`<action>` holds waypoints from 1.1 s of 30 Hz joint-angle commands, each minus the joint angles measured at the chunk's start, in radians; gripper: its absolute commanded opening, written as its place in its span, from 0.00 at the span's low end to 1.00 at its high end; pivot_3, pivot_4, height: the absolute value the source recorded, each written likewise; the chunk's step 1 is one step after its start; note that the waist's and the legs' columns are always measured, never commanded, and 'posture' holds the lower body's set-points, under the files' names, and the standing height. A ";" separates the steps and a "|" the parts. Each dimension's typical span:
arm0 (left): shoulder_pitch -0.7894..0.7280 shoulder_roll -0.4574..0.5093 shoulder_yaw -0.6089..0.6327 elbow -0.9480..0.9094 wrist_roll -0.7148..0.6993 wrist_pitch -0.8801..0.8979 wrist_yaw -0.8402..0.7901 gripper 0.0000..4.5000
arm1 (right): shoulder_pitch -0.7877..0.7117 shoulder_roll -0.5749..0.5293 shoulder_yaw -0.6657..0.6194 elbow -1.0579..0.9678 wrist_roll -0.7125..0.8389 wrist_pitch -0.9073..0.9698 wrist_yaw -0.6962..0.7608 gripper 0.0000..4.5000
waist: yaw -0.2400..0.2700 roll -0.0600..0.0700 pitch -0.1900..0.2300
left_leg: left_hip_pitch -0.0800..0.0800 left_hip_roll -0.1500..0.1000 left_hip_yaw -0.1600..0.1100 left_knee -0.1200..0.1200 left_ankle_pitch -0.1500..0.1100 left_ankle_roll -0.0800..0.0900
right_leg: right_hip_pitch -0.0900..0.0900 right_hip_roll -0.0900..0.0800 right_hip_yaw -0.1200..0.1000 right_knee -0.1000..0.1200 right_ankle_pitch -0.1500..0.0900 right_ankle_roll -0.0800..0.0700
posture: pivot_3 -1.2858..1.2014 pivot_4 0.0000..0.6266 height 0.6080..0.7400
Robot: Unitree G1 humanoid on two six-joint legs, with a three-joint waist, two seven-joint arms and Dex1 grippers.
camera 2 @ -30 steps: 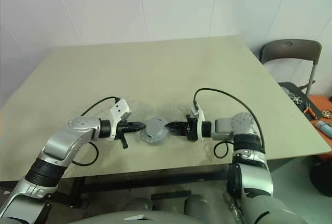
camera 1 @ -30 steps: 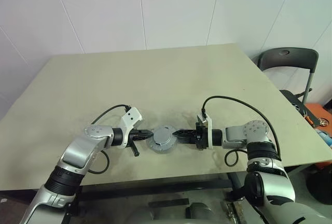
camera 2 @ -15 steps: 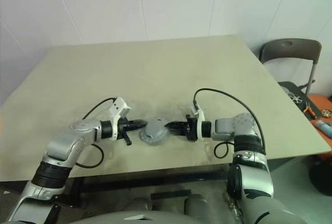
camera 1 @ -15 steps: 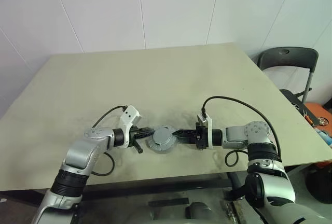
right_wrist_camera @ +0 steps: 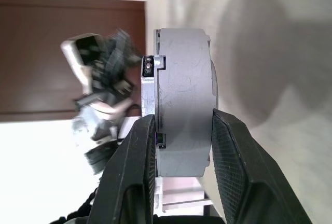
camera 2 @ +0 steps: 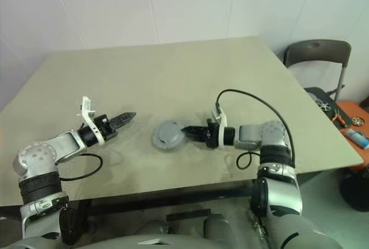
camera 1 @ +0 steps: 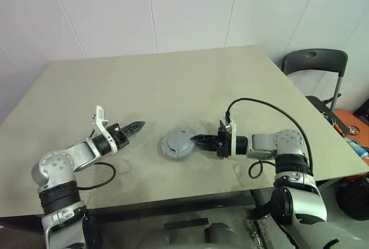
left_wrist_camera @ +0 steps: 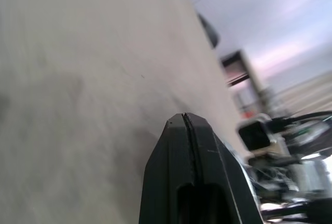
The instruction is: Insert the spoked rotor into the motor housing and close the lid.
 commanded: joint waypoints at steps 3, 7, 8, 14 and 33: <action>0.074 -0.049 0.019 -0.084 -0.100 0.052 0.030 0.00 | -0.085 -0.023 -0.022 -0.010 0.099 0.004 0.021 0.26 | -0.002 0.000 0.000 | 0.000 0.000 0.001 0.000 0.001 -0.002 | 0.000 0.000 0.000 0.000 0.000 0.000 | 0.52 0.00 1.00; 0.123 -0.074 0.032 -0.120 -0.172 0.027 0.018 0.19 | -0.123 -0.039 -0.016 0.005 0.099 0.004 0.031 0.26 | 0.000 0.000 0.000 | -0.001 0.000 0.001 -0.001 0.002 -0.005 | -0.003 0.000 0.001 0.000 0.000 -0.001 | 0.52 0.00 1.00; 0.132 -0.079 0.040 -0.127 -0.205 0.024 0.011 0.26 | -0.130 -0.043 -0.015 0.010 0.098 0.004 0.034 0.26 | 0.000 0.000 0.000 | -0.001 0.000 0.001 -0.001 0.002 -0.004 | -0.003 0.000 0.001 0.000 0.000 -0.001 | 0.52 0.00 1.00; 0.171 -0.092 0.039 -0.122 -0.394 0.015 0.051 0.71 | -0.144 -0.060 0.010 0.008 0.103 0.004 0.052 0.26 | 0.001 0.000 0.000 | -0.001 0.000 0.002 -0.001 0.001 -0.002 | -0.002 0.000 0.001 0.000 0.001 -0.002 | 0.52 0.00 1.00; 0.204 0.042 -0.189 -0.029 -0.820 -0.185 0.291 1.00 | -0.145 -0.019 0.022 -0.045 0.187 0.004 0.019 0.26 | 0.003 -0.001 0.000 | -0.001 0.000 0.002 0.000 0.003 -0.005 | -0.002 0.000 0.001 0.001 0.001 -0.002 | 0.52 0.00 1.00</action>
